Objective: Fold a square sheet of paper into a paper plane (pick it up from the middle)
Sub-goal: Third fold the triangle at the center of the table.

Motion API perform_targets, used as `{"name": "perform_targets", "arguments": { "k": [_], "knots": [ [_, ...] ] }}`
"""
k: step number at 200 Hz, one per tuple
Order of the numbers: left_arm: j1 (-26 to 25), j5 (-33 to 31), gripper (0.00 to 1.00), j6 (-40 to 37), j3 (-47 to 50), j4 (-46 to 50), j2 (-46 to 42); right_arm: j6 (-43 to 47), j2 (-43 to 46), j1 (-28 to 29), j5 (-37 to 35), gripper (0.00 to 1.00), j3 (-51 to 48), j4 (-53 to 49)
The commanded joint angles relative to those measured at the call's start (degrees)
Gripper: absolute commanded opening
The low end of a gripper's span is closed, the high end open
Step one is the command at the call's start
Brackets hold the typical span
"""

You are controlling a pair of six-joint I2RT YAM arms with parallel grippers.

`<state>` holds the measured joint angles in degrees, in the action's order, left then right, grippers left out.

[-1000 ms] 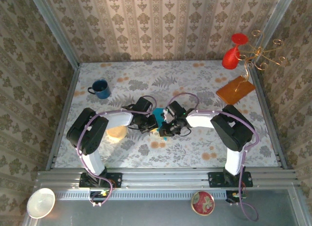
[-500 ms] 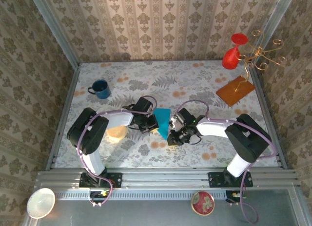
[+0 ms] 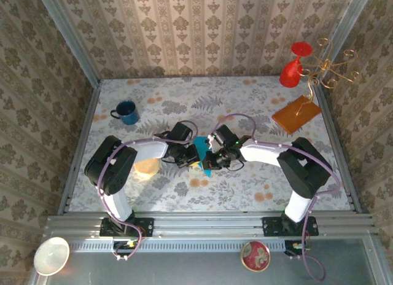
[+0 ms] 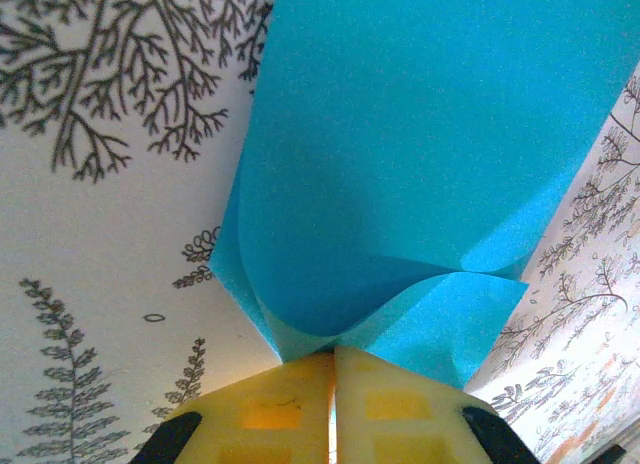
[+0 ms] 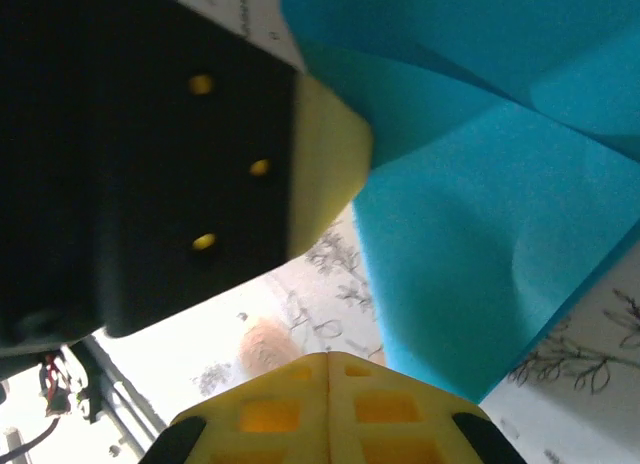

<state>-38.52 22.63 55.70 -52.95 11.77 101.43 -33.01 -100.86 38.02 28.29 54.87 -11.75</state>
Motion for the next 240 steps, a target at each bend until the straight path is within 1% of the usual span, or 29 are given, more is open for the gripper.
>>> {"name": "perform_targets", "arguments": {
  "k": [1, 49, 107, 173, 216, 240],
  "knots": [
    [0.03, -3.48, 0.10, -0.69, 0.27, 4.86, 2.03, 0.12, -2.36, 0.19, -1.65, 0.08, 1.75, -1.69],
    [0.03, -1.76, 0.10, -2.28, -1.38, 2.39, -0.08, 1.35, -5.44, 0.13, -4.10, 0.08, 1.82, -4.81],
    [0.41, -1.02, 0.11, -9.03, -1.55, -0.08, -3.34, 2.69, -7.03, 0.12, -6.23, 0.07, 1.75, -7.78],
    [1.86, 0.39, 0.11, -12.52, -3.24, 0.51, 0.93, 2.74, -7.58, 0.12, -6.42, 0.06, 1.67, -8.29],
    [4.34, 0.54, 0.11, -13.93, -3.70, 0.03, 3.57, 3.21, -8.08, 0.12, -7.42, 0.06, 1.66, -9.64],
    [5.98, 1.53, 0.11, -15.17, -2.54, -1.81, 4.42, 4.22, -8.65, 0.12, -7.80, 0.07, 1.60, -11.11]
  ]
}}
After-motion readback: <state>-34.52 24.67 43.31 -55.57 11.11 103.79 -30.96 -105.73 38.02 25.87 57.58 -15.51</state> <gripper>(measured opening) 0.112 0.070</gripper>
